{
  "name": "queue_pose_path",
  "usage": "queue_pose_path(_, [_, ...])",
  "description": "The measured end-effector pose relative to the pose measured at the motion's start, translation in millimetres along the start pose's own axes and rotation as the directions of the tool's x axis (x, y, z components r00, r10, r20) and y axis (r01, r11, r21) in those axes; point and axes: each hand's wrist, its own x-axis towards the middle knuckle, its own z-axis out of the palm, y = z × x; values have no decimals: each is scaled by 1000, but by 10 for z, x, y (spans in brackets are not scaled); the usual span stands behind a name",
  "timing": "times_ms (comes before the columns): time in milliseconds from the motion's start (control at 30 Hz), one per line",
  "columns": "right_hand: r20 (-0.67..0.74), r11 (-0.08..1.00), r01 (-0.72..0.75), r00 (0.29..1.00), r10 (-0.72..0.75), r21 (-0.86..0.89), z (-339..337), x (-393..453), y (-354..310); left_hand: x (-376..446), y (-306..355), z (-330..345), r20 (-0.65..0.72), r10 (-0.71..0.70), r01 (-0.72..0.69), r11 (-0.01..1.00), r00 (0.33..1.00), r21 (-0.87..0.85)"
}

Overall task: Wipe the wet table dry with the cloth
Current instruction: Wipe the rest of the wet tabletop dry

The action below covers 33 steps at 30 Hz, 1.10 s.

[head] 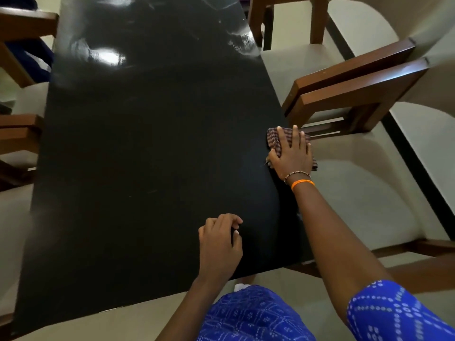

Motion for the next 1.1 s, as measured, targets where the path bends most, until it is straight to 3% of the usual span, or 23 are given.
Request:
queue_pose_path(200, [41,1000,12,999,-12,8,-36,-436,128,-133,41,128,55,24,-25,1000,998,12])
queue_pose_path(500, [53,999,-47,998,46,18,-6,-2220,690,-299,-80,93,138,103,-108,994,985,25])
queue_pose_path(700, [10,990,-132,991,133,-41,67,-2300,371,-511,-367,-88,92,102,-102,995,990,-1])
queue_pose_path(933, [130,991,135,982,-136,16,343,-2579,-892,-959,-991,-502,-14,-29,29,998,999,-49])
queue_pose_path(1100, [253,932,354,897,-362,77,503,-2935,-1739,-1288,-1590,-841,-188,-195,173,977,963,-125])
